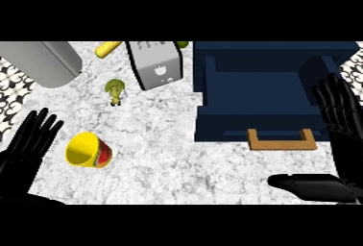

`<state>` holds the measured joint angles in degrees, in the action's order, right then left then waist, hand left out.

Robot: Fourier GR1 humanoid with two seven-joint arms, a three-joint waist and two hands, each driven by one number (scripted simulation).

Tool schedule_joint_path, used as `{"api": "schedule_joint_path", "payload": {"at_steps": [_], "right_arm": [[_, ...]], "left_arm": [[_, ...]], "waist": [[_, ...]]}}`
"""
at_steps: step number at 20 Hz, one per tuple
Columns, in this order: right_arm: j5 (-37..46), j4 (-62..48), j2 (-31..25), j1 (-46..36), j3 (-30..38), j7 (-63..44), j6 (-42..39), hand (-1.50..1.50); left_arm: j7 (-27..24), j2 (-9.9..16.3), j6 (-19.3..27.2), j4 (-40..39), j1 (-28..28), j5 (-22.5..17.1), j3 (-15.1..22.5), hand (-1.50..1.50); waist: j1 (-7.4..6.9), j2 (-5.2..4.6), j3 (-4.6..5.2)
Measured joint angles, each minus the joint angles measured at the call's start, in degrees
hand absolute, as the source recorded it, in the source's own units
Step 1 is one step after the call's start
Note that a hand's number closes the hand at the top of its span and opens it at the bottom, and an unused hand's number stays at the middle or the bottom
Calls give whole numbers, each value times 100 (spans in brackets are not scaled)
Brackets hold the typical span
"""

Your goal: Pick up the cup, place it into the drawer and close the drawer

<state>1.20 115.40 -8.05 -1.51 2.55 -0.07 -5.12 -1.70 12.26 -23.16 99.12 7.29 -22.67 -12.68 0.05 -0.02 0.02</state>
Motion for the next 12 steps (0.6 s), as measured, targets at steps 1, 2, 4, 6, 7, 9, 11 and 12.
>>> {"api": "schedule_joint_path", "payload": {"at_steps": [1,2,4,6,7,9,11,12], "right_arm": [[32,56,24,37,-33,-18,8,-150],[45,63,36,112,-51,32,-17,-150],[72,-37,40,98,-26,120,-33,-150],[45,-206,29,-15,61,181,-46,-150],[57,-233,41,-58,66,169,-34,-150],[40,-281,51,-92,81,202,-55,-150],[-31,-298,-20,-189,161,127,-118,-150],[-108,-298,-76,-230,241,91,-169,-150]], "left_arm": [[-129,50,-87,-180,4,47,-87,-150],[-270,58,-105,-409,-39,161,-135,-150],[-493,120,-148,-826,-150,356,-230,-150],[-729,129,-115,-1235,-316,604,-259,-150],[-809,195,-149,-1442,-389,651,-325,-150],[-1028,330,-240,-1953,-532,789,-425,-150],[-1413,312,-186,-2441,-633,1109,-399,-150],[-1619,351,-199,-2760,-734,1230,-416,-150]], "waist": [[1,0,0],[5,1,1],[5,-1,1],[5,-2,1],[5,-3,0],[9,-3,1],[14,-5,2],[19,-6,2]]}}
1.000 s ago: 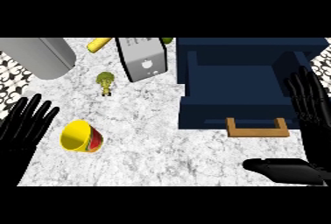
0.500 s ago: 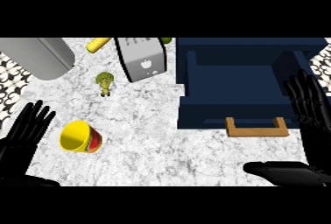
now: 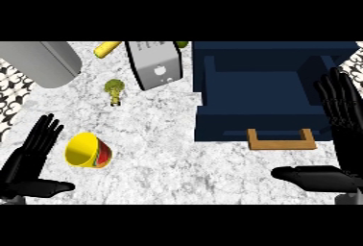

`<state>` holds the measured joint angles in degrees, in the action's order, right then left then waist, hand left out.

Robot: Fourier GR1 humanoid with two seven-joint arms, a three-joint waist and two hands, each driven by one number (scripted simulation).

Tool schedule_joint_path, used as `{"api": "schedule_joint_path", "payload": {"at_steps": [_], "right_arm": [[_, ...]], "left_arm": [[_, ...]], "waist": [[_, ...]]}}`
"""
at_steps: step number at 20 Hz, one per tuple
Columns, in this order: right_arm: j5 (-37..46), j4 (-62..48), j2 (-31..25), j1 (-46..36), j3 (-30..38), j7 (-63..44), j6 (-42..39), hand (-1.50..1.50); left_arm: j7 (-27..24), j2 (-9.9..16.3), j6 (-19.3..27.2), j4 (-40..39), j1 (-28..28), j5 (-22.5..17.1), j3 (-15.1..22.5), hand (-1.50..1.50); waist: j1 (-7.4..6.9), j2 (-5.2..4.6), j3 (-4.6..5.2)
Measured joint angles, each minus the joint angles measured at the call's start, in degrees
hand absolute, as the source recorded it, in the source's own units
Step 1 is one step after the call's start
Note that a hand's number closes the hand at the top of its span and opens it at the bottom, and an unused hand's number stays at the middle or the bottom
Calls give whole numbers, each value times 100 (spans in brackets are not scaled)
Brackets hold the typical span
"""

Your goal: Pick up the cup, place it into the drawer and close the drawer

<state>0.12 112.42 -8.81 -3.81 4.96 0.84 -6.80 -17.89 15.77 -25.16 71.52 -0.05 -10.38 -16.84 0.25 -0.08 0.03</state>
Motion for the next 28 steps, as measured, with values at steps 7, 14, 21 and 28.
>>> {"api": "schedule_joint_path", "payload": {"at_steps": [7,14,21,28], "right_arm": [[-31,212,34,47,-7,-125,-55,-150],[5,257,91,159,-42,-77,-126,-150],[2,1,74,94,24,84,-209,-150],[24,-49,108,47,-19,128,-238,-150]], "left_arm": [[-1339,189,-135,-1988,-587,520,-93,-150],[-2542,385,101,-3913,-1267,956,-126,-150],[-3136,555,336,-5071,-1794,1175,-115,-150],[-3491,456,520,-5575,-2064,1338,-24,-150]], "waist": [[13,0,2],[33,-6,4],[51,-18,9],[79,-29,14]]}}
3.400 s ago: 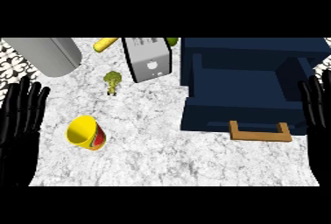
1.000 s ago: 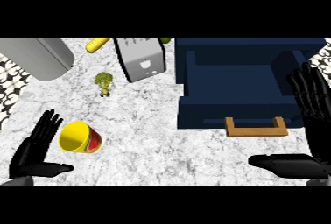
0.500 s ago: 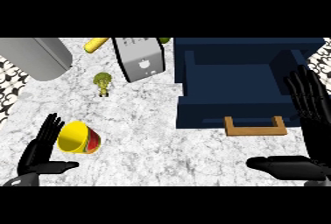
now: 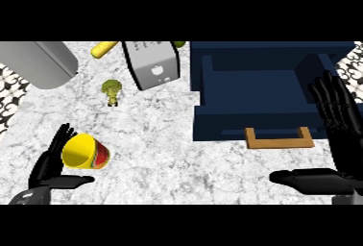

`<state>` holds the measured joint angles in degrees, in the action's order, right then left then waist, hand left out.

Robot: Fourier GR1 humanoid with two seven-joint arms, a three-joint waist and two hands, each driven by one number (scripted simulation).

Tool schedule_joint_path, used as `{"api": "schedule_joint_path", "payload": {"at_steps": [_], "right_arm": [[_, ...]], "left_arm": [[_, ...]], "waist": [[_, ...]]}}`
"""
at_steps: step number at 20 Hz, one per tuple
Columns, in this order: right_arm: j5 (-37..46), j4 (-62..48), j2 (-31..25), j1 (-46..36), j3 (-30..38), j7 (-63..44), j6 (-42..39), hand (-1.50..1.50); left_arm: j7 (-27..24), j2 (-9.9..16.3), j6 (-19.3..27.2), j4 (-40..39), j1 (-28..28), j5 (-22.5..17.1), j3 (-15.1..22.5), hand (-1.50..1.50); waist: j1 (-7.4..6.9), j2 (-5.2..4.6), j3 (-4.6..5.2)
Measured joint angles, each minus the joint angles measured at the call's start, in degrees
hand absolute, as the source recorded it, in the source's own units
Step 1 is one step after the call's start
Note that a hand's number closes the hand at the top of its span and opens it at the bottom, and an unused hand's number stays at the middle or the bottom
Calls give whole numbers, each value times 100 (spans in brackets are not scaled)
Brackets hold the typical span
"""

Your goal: Pick up the cup, place it into the drawer and close the drawer

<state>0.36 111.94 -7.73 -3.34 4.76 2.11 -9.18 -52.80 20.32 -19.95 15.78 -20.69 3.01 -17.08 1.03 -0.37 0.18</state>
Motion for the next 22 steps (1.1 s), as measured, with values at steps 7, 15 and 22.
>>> {"api": "schedule_joint_path", "payload": {"at_steps": [7,15,22], "right_arm": [[14,147,41,-63,-53,-206,43,-150],[-106,-74,-55,-119,107,-101,-69,-150],[-92,-146,9,-71,60,19,-81,-150]], "left_arm": [[-68,10,-81,-239,-243,-13,-4,-150],[-43,-143,-307,-264,-336,-81,19,-150],[56,-278,-674,-189,-468,-236,10,150]], "waist": [[14,-5,4],[19,-15,4],[28,-14,4]]}}
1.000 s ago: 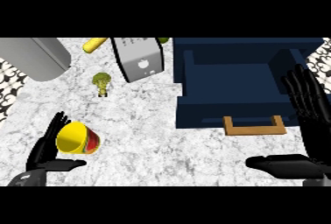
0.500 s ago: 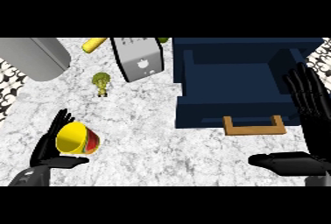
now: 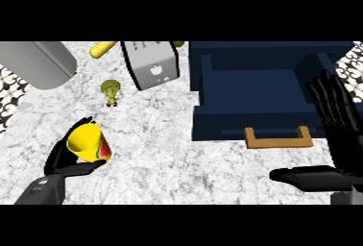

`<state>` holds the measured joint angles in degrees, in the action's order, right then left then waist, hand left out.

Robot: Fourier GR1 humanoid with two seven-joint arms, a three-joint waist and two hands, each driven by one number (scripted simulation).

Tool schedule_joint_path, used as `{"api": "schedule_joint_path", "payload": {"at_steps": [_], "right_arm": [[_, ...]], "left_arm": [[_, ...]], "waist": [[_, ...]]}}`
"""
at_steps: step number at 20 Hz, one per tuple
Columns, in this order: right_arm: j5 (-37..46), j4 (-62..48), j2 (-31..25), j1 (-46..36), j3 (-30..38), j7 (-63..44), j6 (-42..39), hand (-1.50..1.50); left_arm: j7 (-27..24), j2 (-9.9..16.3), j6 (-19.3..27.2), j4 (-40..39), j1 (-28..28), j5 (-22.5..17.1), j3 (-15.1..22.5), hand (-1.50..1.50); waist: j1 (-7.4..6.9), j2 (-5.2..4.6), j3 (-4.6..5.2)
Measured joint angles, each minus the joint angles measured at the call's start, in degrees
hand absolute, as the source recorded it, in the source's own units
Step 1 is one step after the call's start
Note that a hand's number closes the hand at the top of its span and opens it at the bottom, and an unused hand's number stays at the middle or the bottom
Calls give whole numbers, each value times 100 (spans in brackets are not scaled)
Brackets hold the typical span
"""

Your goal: Pick up the cup, place it into the drawer and close the drawer

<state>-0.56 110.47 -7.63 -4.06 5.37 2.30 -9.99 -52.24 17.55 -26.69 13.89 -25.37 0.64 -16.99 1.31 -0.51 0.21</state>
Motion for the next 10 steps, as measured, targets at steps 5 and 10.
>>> {"api": "schedule_joint_path", "payload": {"at_steps": [5,10], "right_arm": [[-12,8,-27,-60,20,-90,1,-150],[-51,-66,-80,-128,95,-146,-14,-150]], "left_arm": [[111,-149,-304,119,-59,-84,68,150],[239,-320,-560,264,-61,-255,76,150]], "waist": [[0,7,-6],[-28,12,-2]]}}
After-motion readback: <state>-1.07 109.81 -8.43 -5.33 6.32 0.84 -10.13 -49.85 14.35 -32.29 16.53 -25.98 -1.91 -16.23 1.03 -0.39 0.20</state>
